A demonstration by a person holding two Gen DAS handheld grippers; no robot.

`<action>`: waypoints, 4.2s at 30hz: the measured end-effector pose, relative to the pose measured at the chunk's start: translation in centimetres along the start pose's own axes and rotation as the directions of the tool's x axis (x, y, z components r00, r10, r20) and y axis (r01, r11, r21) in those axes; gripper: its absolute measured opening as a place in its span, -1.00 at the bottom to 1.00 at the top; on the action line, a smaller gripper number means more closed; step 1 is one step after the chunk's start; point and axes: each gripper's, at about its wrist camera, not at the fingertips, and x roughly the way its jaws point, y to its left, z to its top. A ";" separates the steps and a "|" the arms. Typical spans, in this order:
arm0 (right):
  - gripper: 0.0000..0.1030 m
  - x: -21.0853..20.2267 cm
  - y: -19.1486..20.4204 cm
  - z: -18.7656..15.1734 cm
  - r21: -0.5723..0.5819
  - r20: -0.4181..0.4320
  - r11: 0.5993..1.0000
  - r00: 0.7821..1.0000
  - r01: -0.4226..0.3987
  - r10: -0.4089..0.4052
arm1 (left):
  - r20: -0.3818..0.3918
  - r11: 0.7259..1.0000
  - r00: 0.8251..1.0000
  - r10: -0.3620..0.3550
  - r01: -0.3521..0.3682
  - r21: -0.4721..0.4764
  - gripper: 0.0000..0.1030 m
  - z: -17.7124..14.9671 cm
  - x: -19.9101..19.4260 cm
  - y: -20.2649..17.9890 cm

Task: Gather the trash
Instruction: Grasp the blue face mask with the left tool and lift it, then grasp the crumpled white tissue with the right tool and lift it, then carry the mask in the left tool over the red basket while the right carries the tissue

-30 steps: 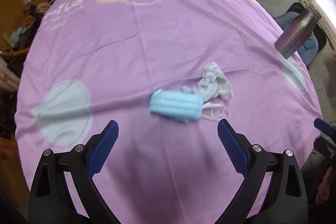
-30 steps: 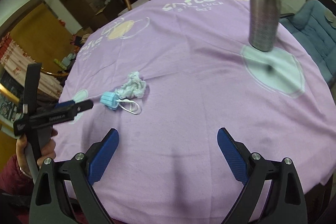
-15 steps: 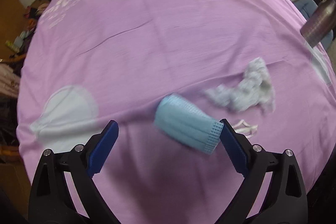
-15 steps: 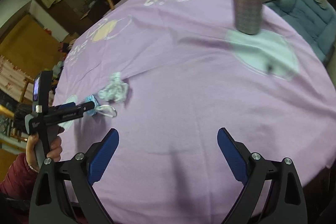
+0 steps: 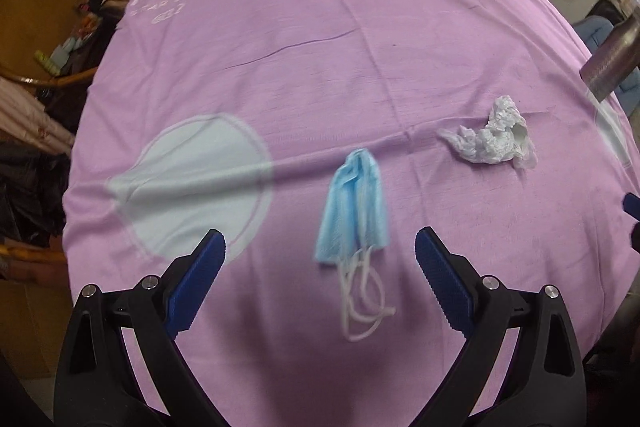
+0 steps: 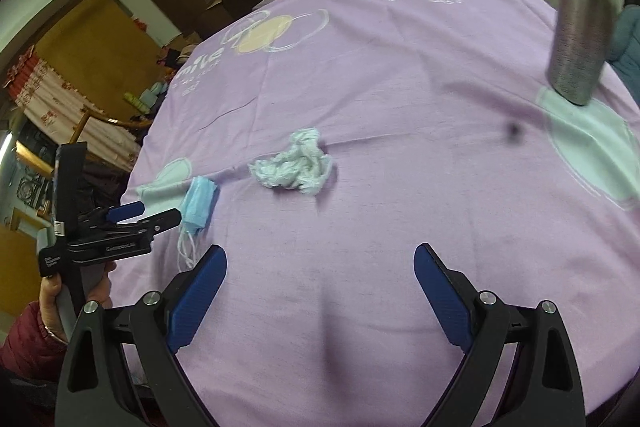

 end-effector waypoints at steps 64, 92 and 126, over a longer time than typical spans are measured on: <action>-0.62 6.9 8.1 6.7 -0.255 0.024 0.967 0.999 0.028 -0.022 | 0.161 0.951 0.987 0.008 0.042 -0.306 -0.51 -6.9 -9.2 8.6; -0.60 -1.8 14.0 -0.8 -0.342 0.001 0.920 0.979 -0.193 0.206 | 0.325 0.915 0.944 0.063 0.076 -0.397 -0.51 -14.4 -18.8 9.6; -0.60 1.0 44.4 -15.4 -0.740 -0.340 0.530 0.910 -0.414 0.236 | -0.173 0.388 0.941 0.290 -0.281 -0.878 0.65 -49.1 -19.1 28.6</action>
